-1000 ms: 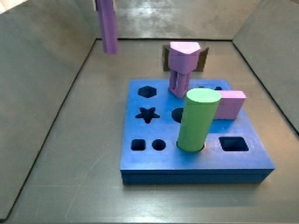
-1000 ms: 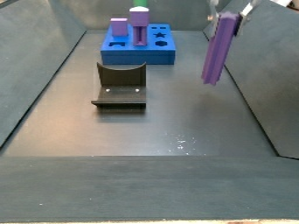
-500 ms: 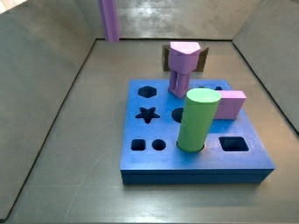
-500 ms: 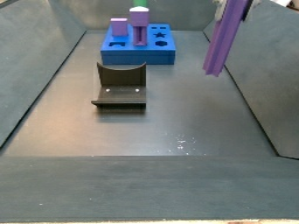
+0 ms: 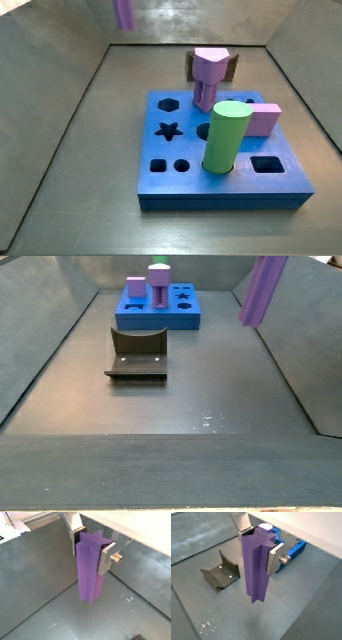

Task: Pick up the star object. Move up. Move to above the board. Insert the star object.
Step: Move to above the board.

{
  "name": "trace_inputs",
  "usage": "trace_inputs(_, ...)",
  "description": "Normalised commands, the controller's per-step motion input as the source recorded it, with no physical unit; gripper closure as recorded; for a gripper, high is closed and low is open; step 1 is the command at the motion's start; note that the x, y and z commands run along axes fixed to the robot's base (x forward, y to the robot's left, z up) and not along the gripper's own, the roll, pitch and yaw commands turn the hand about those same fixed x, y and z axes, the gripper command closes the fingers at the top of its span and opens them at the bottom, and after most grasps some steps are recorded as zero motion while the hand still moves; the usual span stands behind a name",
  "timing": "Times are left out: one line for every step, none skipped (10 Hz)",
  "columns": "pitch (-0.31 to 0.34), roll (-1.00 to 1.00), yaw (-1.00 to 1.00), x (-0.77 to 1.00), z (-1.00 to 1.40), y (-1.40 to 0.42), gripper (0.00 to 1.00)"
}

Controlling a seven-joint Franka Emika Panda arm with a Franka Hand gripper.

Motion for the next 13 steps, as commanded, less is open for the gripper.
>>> trace_inputs(0.076, 0.06, 0.02, -0.03, 1.0, 0.06, 1.0)
trace_inputs(0.074, 0.06, 0.02, -0.02, 0.99, 0.04, 1.0)
trace_inputs(0.07, 0.07, 0.02, -0.02, 0.87, 0.03, 1.0)
trace_inputs(0.072, 0.07, 0.02, -0.01, 0.74, 0.02, 1.0)
trace_inputs(0.079, 0.07, 0.02, -0.01, 0.58, 0.01, 1.0)
trace_inputs(0.08, 0.07, 0.02, 0.0, 0.46, 0.01, 1.0)
trace_inputs(0.079, 0.08, 0.02, 0.0, 0.34, 0.0, 1.0)
trace_inputs(0.08, 0.07, 0.02, -0.01, 0.18, 0.0, 1.0)
trace_inputs(0.492, 0.2, -0.29, 0.42, 0.06, -1.0, 1.0)
trace_inputs(0.477, 0.2, -0.22, 0.43, 0.05, -1.0, 1.0)
trace_inputs(0.456, 0.15, -0.15, 0.44, 0.06, -1.0, 1.0)
trace_inputs(0.355, 0.01, -0.08, 0.46, 0.06, -1.0, 1.0)
trace_inputs(0.256, -0.02, -0.04, 0.46, 0.06, -1.0, 1.0)
